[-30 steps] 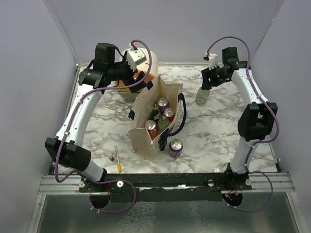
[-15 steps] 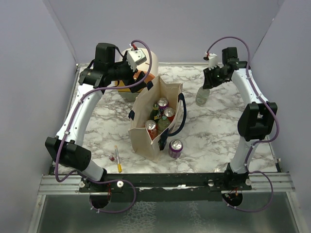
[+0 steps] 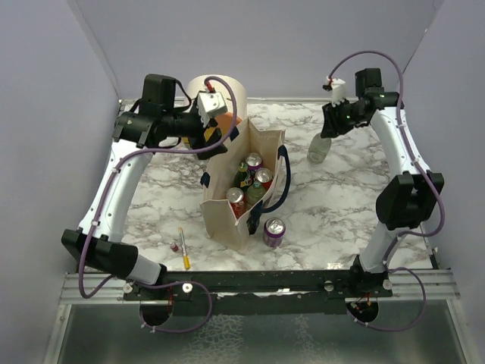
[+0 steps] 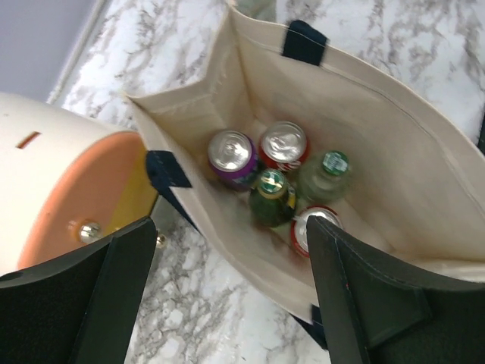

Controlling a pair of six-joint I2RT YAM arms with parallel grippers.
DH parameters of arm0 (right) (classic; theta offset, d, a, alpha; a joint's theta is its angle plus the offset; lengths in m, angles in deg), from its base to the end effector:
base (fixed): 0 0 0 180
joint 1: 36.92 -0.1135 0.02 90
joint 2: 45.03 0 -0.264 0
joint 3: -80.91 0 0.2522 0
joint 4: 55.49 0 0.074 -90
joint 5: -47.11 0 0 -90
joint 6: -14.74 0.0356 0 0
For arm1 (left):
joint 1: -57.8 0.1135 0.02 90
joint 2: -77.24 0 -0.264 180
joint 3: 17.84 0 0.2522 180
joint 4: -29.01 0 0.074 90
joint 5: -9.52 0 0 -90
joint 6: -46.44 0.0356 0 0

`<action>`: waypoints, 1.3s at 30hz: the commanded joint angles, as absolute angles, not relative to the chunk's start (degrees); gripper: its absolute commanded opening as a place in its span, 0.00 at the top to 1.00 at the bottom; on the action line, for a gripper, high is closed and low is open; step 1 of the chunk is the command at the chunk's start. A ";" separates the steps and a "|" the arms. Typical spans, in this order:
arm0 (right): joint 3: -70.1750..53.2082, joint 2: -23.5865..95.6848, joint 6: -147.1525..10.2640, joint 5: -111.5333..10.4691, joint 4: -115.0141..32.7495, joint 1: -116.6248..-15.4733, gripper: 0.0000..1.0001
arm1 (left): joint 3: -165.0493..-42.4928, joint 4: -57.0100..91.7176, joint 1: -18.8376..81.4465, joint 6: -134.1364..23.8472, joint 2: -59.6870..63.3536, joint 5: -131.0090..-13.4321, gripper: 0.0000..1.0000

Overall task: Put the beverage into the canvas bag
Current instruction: Pick up the drink from the center of the board, then place the drink in the canvas bag.

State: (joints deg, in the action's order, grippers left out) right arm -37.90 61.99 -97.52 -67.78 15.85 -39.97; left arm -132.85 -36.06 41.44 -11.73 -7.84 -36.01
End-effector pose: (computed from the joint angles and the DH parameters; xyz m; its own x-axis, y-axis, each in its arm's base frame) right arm 0.3967 0.0361 0.3258 -0.6977 -0.3813 -0.6065 -0.5679 0.8104 0.1438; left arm 0.2782 -0.1076 0.4451 -0.0733 0.4138 -0.9074 0.9291 0.3592 0.0887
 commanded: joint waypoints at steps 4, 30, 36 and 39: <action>-51.52 49.12 -95.86 -80.82 19.29 -40.17 0.99 | -131.22 -56.98 36.91 2.33 -1.11 -36.31 0.18; -65.32 48.55 -80.94 -89.52 12.75 -62.91 0.99 | -120.57 -61.33 27.98 7.19 3.78 -38.04 0.25; -64.42 52.08 -80.40 -90.43 11.81 -67.21 0.99 | -118.06 -59.42 23.81 10.26 2.99 -38.73 0.35; -64.37 53.84 -80.48 -91.08 11.77 -68.55 0.99 | -117.08 -59.11 22.03 10.60 2.80 -38.44 0.45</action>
State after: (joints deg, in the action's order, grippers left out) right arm -62.21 53.16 -82.15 -87.60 19.29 -66.90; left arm -118.25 -60.63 24.00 8.01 3.18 -38.81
